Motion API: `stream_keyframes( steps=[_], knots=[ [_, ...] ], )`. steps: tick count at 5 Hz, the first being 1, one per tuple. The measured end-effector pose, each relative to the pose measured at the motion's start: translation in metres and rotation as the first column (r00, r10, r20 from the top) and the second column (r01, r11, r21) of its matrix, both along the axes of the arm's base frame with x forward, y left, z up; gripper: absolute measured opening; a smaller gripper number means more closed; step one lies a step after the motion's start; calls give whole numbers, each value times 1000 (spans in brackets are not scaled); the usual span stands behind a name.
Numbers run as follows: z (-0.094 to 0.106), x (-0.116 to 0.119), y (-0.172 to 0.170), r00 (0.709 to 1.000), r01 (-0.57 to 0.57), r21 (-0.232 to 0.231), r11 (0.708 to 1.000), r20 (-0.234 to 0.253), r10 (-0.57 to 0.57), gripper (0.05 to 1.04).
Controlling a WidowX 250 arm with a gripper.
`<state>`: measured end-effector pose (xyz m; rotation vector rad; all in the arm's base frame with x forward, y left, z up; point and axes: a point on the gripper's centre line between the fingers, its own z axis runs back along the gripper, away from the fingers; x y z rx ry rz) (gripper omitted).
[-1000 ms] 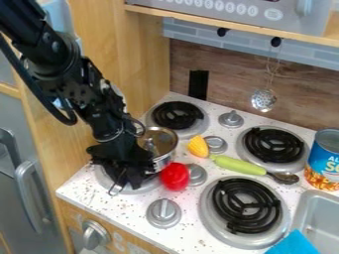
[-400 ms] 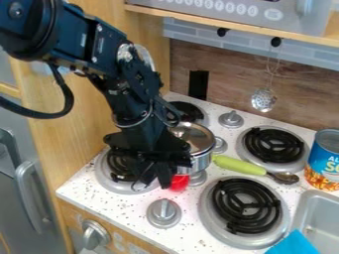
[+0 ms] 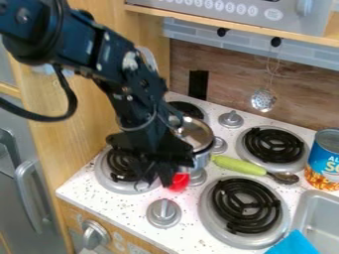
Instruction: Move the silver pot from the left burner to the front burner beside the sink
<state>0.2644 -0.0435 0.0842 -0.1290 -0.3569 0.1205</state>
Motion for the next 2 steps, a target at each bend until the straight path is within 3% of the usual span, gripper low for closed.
stream_keyframes(
  steps=[2],
  knots=[
    [-22,1,-25,998,69,26,997,4,-69,401]
  ],
)
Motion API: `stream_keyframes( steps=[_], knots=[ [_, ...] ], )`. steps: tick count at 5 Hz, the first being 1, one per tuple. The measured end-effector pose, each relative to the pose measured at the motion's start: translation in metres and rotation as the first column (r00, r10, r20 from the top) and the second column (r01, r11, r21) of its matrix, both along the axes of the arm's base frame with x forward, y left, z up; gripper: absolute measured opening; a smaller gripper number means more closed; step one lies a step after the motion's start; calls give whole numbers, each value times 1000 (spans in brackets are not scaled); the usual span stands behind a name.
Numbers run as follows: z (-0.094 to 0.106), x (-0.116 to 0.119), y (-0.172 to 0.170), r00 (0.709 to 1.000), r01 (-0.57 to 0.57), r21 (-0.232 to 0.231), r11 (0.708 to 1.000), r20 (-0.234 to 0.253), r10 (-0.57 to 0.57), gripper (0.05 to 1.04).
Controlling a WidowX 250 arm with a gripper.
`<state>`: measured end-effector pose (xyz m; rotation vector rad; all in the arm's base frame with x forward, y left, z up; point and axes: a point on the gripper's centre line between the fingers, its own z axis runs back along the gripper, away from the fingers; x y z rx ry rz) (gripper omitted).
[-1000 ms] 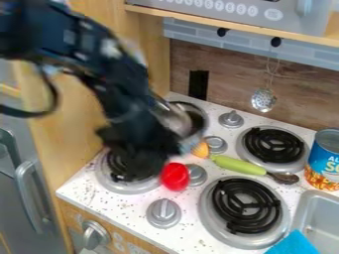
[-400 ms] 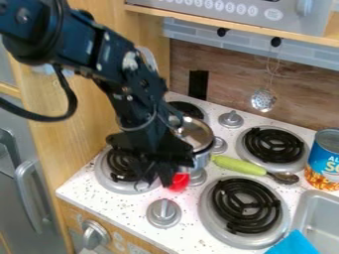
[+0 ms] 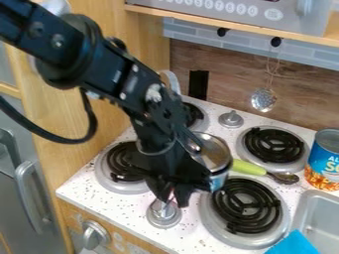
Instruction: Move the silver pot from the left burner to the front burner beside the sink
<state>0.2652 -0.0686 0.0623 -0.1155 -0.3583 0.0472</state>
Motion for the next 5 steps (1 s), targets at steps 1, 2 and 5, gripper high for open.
stream_keyframes(
  steps=[1,2,5],
  knots=[
    [-19,0,-19,999,35,26,999,-3,-35,401],
    [-32,-1,-32,998,57,45,997,-3,-57,401],
    [-56,20,-56,997,74,67,995,15,-75,401]
  ],
)
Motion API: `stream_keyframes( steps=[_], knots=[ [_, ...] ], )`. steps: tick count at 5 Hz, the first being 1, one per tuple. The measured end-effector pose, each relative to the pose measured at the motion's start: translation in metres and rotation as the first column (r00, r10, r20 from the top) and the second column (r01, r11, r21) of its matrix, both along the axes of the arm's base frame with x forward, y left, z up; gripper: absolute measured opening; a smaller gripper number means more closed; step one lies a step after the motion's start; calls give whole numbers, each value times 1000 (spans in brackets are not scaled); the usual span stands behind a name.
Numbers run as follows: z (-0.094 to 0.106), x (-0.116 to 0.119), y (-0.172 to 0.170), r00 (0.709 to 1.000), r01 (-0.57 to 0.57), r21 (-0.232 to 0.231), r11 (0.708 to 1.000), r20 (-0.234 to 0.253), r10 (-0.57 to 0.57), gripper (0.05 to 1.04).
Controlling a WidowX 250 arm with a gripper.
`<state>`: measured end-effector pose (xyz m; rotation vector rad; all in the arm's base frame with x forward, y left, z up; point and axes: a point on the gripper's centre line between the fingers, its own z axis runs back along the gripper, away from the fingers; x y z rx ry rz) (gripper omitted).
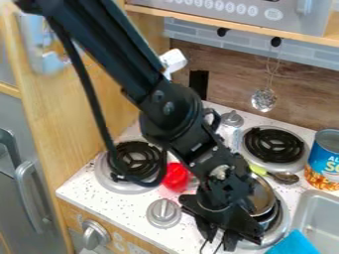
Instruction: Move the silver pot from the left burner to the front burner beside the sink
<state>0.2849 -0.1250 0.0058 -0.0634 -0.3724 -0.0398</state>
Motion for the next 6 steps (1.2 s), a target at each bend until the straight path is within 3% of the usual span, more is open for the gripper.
stream_keyframes(
  steps=[3,4,5,6],
  knots=[
    [-12,27,-2,999,-37,-14,999,30,38,401],
    [-16,33,0,997,-66,-18,998,43,66,467],
    [-16,34,4,994,-98,-21,995,47,99,785],
    [-19,26,11,996,-88,-16,996,12,89,1003]
  ],
)
